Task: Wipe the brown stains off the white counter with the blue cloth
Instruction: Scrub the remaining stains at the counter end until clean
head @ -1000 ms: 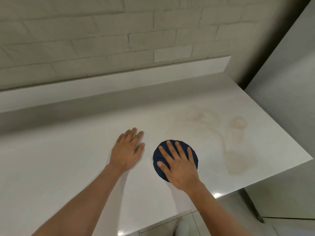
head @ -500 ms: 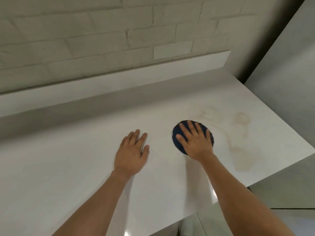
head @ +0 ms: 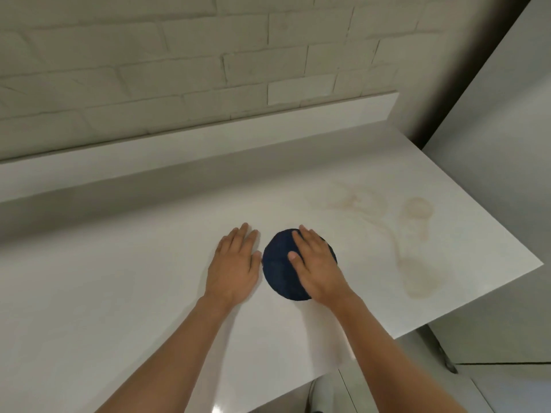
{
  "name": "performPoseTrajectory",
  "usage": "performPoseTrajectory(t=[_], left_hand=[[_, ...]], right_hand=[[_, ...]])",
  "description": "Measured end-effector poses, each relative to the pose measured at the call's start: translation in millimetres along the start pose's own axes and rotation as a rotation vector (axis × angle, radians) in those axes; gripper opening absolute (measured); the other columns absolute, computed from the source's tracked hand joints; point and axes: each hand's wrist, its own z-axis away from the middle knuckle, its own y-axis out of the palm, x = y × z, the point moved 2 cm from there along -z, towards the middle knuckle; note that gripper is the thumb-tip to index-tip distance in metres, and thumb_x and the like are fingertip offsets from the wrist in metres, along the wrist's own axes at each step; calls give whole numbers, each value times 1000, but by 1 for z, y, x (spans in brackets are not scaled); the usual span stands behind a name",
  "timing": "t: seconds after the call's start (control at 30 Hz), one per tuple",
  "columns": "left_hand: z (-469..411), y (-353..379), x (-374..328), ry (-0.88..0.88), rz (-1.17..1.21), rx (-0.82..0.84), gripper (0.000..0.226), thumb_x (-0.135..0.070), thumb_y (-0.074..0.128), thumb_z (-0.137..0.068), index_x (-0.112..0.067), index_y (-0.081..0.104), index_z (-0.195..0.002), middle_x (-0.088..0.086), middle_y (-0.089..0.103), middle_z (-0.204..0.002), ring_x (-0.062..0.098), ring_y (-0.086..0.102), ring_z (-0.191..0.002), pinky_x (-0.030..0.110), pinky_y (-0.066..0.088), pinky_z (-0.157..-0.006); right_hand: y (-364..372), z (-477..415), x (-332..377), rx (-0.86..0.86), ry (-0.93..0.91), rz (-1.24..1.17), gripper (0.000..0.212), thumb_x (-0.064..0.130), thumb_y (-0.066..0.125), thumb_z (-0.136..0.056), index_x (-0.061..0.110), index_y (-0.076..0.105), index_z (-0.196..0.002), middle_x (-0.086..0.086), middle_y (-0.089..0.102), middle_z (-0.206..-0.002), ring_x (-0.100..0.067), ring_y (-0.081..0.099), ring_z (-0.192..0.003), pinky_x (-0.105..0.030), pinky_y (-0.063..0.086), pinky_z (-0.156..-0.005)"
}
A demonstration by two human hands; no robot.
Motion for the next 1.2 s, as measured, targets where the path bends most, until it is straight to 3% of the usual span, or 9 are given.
performPoseTrajectory(t=[0.1, 0.2, 0.33, 0.53, 0.73, 0.83, 0.97, 1.2], left_hand=[[-3, 6, -33, 148, -39, 73, 59, -41, 21, -107, -18, 21, -161, 4, 16, -169, 22, 15, -154, 35, 3, -125], [4, 19, -57, 240, -143, 179, 65, -49, 13, -106, -18, 7, -163, 1, 3, -170, 18, 2, -156, 37, -7, -124], [30, 23, -49, 132, -218, 216, 66, -52, 8, -105, -19, -3, -162, 0, -5, -170, 16, -7, -156, 46, -8, -124], [96, 10, -11, 0, -201, 216, 63, -55, 2, -104, -26, -22, -154, -6, -22, -165, 12, -18, -153, 46, -18, -121], [104, 3, 0, -13, -134, 231, 64, -42, 13, -108, -14, -15, -158, 4, -22, -166, 18, -18, -154, 32, -14, -122], [79, 7, -9, 108, -119, 241, 63, -44, 10, -108, -15, -14, -159, 3, -19, -167, 20, -19, -154, 35, -6, -125], [60, 7, -4, 185, -140, 208, 62, -45, 9, -108, -16, -11, -160, 1, -16, -168, 17, -17, -154, 32, -10, -124], [27, 6, 2, 224, -131, 223, 61, -42, 11, -109, -16, -11, -160, -2, -19, -166, 15, -18, -153, 32, -11, -123]], right_hand=[[-15, 29, -27, -115, 33, 19, 49, 30, 43, -105, 12, 40, -151, -3, 38, -157, -18, 33, -143, -28, 21, -118], [-11, 45, -39, -53, -12, 172, 50, 35, 36, -107, 15, 37, -153, 1, 34, -160, -13, 29, -147, -32, 7, -123], [-4, 50, -30, 22, -57, 279, 54, 41, 24, -108, 21, 22, -158, 6, 18, -165, -8, 14, -151, -39, -1, -125], [28, 71, 16, 100, -164, 316, 58, 49, 17, -107, 23, 16, -159, 9, 9, -164, -6, 6, -152, -45, -1, -124], [40, 70, 37, 156, -196, 380, 63, 55, 6, -104, 26, 6, -160, 12, -4, -164, -4, -6, -151, -52, -3, -123], [32, 63, 33, 153, -178, 387, 65, 58, 4, -102, 27, 4, -159, 13, -5, -164, -2, -7, -151, -53, -5, -122], [27, 51, 29, 156, -131, 403, 68, 58, -1, -100, 26, 1, -159, 14, -8, -164, -2, -9, -150, -51, -9, -122], [23, 28, 21, 160, -103, 387, 61, 52, 9, -105, 27, -3, -159, 14, -10, -165, -1, -13, -149, -50, -11, -122]])
